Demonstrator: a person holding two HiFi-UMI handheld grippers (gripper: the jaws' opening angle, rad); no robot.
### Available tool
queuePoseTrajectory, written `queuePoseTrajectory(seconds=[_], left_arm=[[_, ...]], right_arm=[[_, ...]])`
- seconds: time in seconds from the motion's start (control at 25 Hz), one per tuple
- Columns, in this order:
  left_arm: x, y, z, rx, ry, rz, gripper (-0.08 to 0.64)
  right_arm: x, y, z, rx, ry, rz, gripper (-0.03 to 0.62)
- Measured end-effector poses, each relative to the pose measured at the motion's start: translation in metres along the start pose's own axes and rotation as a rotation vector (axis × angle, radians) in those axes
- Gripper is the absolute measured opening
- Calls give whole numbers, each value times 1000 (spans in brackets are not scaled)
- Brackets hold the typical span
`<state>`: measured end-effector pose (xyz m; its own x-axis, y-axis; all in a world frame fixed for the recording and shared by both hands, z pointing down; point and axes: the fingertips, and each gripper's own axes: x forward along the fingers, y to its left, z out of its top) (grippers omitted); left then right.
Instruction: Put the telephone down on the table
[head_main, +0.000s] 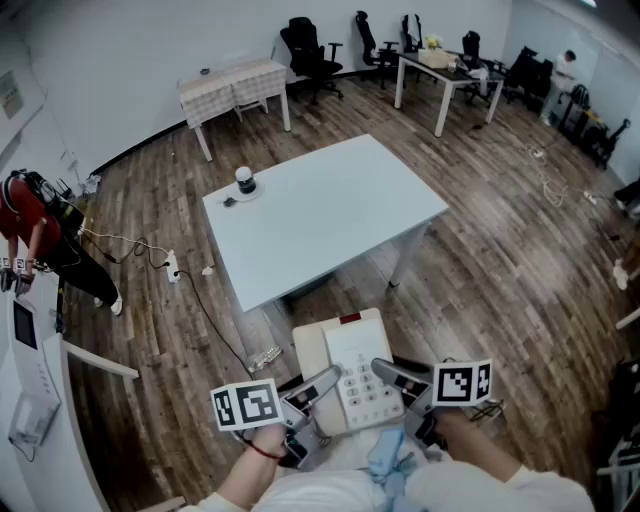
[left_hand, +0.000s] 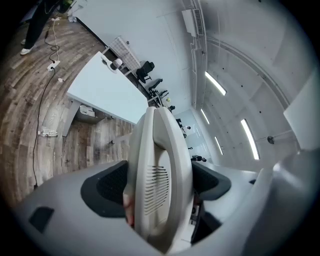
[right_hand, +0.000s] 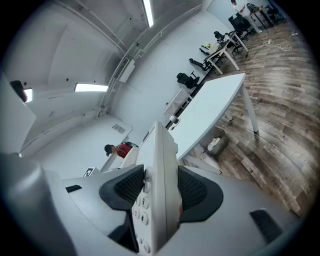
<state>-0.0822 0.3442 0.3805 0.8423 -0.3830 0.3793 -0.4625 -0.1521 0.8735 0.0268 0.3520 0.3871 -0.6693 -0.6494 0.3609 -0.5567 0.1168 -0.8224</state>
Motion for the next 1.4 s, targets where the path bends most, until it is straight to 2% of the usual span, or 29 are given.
queuePoseTrajectory(seconds=[0.36, 0.68, 0.88, 1.0, 1.12, 1.32, 1.4], left_arm=[[5, -5, 3, -32, -6, -34, 396], [3, -2, 8, -6, -10, -23, 396], [1, 0, 10, -24, -6, -36, 396], [-3, 4, 15, -11, -4, -28, 396], [-8, 8, 19, -14, -3, -41, 396], [-12, 17, 25, -2, 12, -24, 396], [-10, 16, 27, -4, 19, -22, 396]], right_arm=[[3, 0, 6, -12, 2, 6, 232], [6, 2, 9, 50, -9, 29, 232], [9, 0, 7, 61, -5, 16, 232], [15, 6, 6, 83, -13, 41, 232], [19, 3, 3, 84, -13, 5, 232], [32, 15, 3, 103, -34, 78, 232], [32, 14, 6, 113, -37, 73, 232]])
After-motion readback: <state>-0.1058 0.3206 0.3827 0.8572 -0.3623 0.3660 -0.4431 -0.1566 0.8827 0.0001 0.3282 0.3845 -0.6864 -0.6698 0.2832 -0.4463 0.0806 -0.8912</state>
